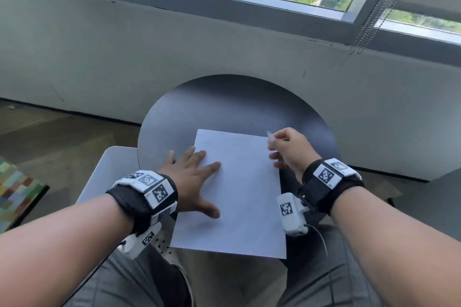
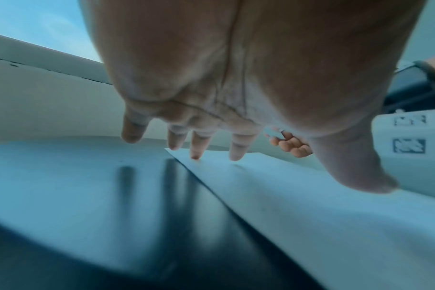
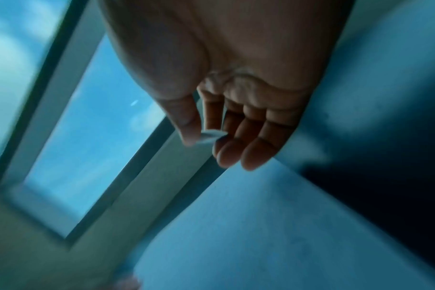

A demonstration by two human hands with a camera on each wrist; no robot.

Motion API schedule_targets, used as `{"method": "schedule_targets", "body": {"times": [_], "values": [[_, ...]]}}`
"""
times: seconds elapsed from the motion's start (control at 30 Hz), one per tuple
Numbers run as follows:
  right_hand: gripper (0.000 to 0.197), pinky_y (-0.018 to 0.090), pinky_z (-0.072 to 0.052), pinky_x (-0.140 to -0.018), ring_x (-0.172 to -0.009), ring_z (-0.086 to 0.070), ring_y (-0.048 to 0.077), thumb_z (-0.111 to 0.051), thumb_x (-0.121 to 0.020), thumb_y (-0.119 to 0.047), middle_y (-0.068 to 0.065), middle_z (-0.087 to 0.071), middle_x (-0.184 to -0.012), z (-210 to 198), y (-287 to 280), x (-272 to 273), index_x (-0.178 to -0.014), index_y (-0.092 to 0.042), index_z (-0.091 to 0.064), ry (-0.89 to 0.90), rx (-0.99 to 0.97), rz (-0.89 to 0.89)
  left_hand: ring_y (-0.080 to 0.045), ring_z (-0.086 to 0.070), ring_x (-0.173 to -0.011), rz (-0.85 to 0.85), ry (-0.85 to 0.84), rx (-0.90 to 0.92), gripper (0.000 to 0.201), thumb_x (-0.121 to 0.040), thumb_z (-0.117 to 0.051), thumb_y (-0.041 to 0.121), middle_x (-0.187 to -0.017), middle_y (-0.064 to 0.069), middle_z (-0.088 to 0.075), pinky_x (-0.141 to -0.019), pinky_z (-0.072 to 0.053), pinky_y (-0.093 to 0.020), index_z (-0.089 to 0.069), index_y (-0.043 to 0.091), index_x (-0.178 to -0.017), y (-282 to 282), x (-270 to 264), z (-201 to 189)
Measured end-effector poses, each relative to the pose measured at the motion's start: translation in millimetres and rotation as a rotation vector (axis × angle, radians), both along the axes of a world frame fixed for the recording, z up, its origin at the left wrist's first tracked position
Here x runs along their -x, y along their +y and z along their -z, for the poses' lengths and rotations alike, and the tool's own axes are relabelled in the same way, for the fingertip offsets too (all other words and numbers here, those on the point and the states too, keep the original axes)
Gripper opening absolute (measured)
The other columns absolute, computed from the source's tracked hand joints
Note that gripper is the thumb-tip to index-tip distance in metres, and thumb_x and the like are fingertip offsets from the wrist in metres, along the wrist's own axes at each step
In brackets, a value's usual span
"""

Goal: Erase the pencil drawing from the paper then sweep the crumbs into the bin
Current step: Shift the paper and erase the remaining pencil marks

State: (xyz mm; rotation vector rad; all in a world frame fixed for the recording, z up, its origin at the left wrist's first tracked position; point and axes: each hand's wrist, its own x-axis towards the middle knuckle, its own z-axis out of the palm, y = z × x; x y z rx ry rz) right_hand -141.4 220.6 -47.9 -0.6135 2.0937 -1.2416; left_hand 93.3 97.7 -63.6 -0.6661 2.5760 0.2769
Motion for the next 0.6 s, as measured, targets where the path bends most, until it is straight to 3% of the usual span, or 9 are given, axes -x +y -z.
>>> {"method": "schedule_targets", "body": {"times": [0.13,0.23,0.37,0.53,0.6], "values": [[0.020,0.032,-0.052,-0.073,-0.086,-0.063,0.020,-0.059,-0.092,-0.045,-0.003,-0.068,-0.097,-4,-1,-21,-0.097,-0.026,-0.058,0.551,-0.380,-0.585,-0.021,0.022,-0.150,0.045,0.026,0.054,0.124,-0.061,-0.055,0.091,-0.164,0.002,0.022,-0.120,0.000,-0.059,0.006,0.038,-0.155,-2,15,-2],[0.024,0.036,-0.048,-0.084,-0.103,-0.055,0.025,-0.049,-0.096,-0.048,0.000,-0.062,-0.111,5,-8,-36,-0.107,-0.027,-0.053,0.833,-0.492,-0.766,-0.021,0.019,-0.151,0.088,-0.011,0.045,0.132,-0.057,-0.057,0.092,-0.163,0.003,0.025,-0.121,-0.003,-0.056,0.010,0.035,-0.155,-3,20,0],[0.025,0.038,-0.046,-0.078,-0.103,-0.057,0.034,-0.040,-0.100,-0.041,0.008,-0.058,-0.110,14,-7,-52,-0.110,-0.020,-0.047,0.975,-0.469,-0.776,-0.026,0.012,-0.152,0.122,-0.020,0.061,0.136,-0.055,-0.056,0.094,-0.164,-0.002,0.020,-0.123,-0.005,-0.049,0.013,0.032,-0.155,-3,21,3],[0.021,0.037,-0.043,-0.073,-0.098,-0.056,0.030,-0.041,-0.100,-0.036,0.002,-0.050,-0.098,7,15,-83,-0.111,-0.022,-0.051,0.952,-0.384,-1.141,-0.032,0.009,-0.151,0.136,-0.045,0.080,0.136,-0.054,-0.057,0.095,-0.164,-0.008,0.019,-0.123,-0.006,-0.049,0.014,0.037,-0.154,-1,27,2],[0.023,0.036,-0.043,-0.074,-0.103,-0.057,0.030,-0.039,-0.101,-0.039,0.005,-0.057,-0.108,5,6,-67,-0.111,-0.021,-0.048,0.943,-0.442,-1.032,-0.034,0.007,-0.151,0.143,-0.053,0.089,0.134,-0.054,-0.057,0.095,-0.164,-0.009,0.018,-0.123,-0.007,-0.051,0.014,0.041,-0.153,1,28,2]]}}
